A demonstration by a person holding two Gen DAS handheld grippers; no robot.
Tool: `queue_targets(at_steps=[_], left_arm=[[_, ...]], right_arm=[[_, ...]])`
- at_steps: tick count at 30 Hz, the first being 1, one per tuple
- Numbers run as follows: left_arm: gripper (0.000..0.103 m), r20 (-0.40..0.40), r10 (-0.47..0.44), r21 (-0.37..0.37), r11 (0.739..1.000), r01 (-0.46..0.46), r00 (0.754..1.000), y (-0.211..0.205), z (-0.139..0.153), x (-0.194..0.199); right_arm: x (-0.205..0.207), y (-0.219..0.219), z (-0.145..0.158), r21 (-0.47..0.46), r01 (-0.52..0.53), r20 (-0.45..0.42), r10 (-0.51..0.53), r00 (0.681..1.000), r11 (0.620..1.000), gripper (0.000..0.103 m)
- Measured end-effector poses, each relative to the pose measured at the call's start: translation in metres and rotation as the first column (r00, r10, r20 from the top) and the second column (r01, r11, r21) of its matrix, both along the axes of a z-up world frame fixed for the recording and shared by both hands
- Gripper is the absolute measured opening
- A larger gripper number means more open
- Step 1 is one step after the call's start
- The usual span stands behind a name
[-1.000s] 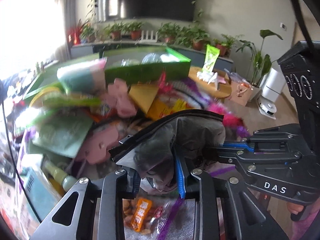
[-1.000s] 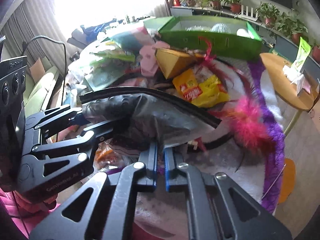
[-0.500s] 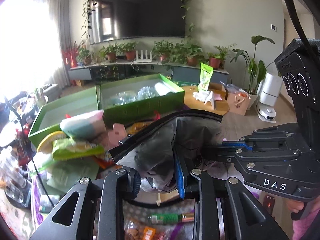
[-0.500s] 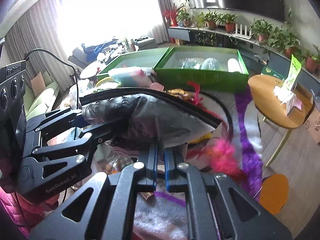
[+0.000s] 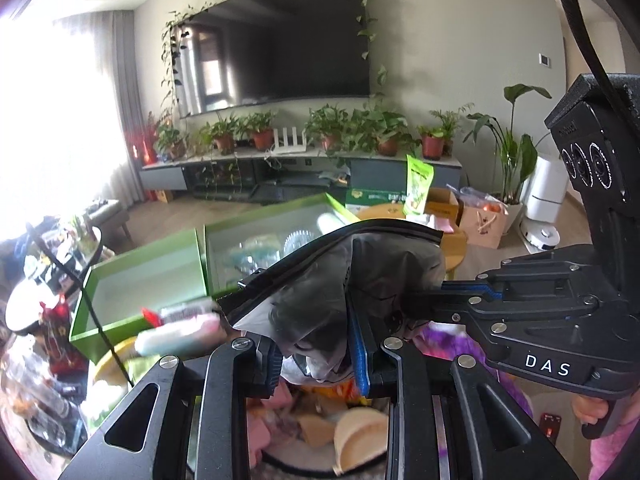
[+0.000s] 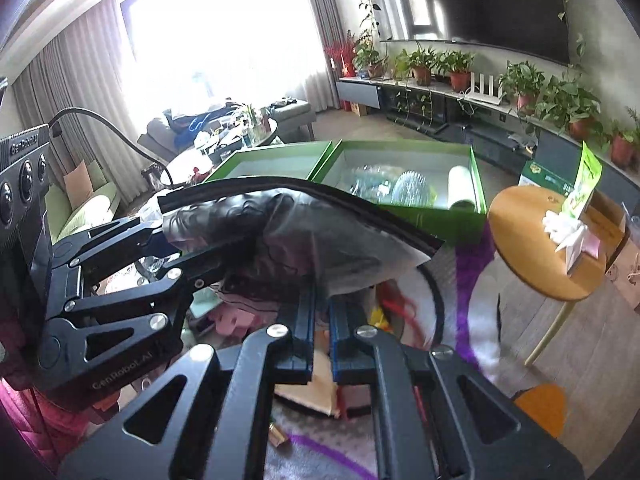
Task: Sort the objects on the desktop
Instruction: 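Carry the silver foil bag over the green-rimmed box lid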
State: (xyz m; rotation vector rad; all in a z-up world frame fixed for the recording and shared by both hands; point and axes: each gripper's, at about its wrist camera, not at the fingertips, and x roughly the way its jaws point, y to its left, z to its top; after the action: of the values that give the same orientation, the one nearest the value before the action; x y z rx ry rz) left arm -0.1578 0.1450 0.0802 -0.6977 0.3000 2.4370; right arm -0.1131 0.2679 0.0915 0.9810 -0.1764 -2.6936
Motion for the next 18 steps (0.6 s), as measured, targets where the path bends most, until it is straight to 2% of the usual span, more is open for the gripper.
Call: queue_targets(at_steps=[7, 18], left_arm=[[0.028, -0.056, -0.002, -0.012, 1.0, 0.001, 0.998, 0.013, 0.02, -0.024], [0.028, -0.07, -0.002, -0.018, 1.0, 0.001, 0.998, 0.027, 0.03, -0.062]], right_arm=[[-0.026, 0.01, 0.024, 0.027, -0.001, -0.034, 0.002, 0.999, 1.0, 0.006], [-0.065, 0.021, 0.039, 0.061, 0.004, -0.049, -0.001, 0.999, 0.998, 0.006]])
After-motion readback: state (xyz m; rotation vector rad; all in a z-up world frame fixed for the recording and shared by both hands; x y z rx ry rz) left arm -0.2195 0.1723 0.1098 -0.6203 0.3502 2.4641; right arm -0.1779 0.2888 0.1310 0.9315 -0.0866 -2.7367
